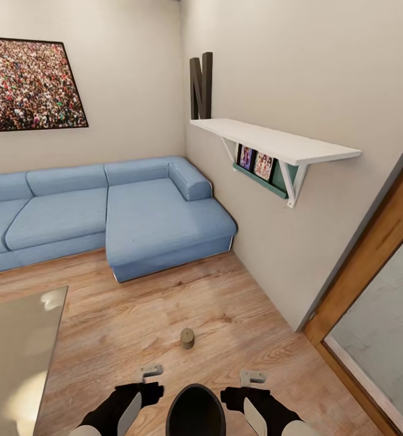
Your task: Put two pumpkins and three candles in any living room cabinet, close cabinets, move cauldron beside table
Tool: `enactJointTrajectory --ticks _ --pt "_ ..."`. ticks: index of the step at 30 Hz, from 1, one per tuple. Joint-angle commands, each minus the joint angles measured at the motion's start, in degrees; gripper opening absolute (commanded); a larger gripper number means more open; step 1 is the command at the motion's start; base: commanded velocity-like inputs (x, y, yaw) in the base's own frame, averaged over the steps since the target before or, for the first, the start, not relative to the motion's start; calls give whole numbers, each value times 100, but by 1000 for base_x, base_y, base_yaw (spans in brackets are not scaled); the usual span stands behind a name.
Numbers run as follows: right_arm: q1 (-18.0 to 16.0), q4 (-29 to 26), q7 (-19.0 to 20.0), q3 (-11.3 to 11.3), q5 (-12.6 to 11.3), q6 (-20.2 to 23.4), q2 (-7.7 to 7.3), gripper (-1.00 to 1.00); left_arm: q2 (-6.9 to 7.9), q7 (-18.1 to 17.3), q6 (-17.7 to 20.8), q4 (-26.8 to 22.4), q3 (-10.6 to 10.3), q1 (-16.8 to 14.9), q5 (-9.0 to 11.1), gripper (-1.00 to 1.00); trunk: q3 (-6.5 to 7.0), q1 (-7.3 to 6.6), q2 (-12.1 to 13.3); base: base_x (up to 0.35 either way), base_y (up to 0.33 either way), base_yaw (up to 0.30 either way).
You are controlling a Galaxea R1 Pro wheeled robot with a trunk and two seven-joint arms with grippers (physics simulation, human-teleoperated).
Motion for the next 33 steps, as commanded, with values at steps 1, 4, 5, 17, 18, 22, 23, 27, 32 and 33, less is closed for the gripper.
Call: enactJointTrajectory --ticks 1,4,5,17,18,22,23,27,32,33 --pt "-1 -13 -32 27 -59 26 0 100 -5 67 30 -13 -11 -1 62 100 -25 23 -47 0 0 0" --pt "-1 -11 -33 27 -62 -126 0 100 -10 141 22 -13 -9 -1 71 100 -79 89 -167 0 0 0" --pt "-1 -9 -36 27 -62 -204 0 100 -3 156 20 -13 -6 -1 76 100 -97 111 -208 0 0 0" --pt "0 -7 -44 27 -54 -352 0 100 -22 173 9 -5 -15 -1 84 100 -313 375 -689 0 0 0" --pt "0 -7 -44 27 -54 -354 0 100 -17 173 9 -7 -14 -1 84 100 -331 397 -729 0 0 0" --pt "0 -5 -39 27 -54 -364 0 100 -7 173 -88 -5 -11 -1 84 100 -402 485 -889 0 0 0" --pt "0 -4 -39 27 -54 -365 0 100 -8 175 -126 -5 -11 -1 86 100 -420 507 -929 0 0 0" --pt "0 -4 -31 27 -54 -366 0 100 -12 178 -269 -4 -17 -1 93 100 -492 594 -1090 0 0 0" --pt "-1 -7 -22 27 -54 -367 0 100 -24 178 -309 -4 -25 0 97 100 -582 704 -1290 0 0 0" --pt "-1 -7 -21 27 -54 -369 0 100 -27 180 -312 -4 -26 0 97 100 -600 726 -1331 0 0 0"
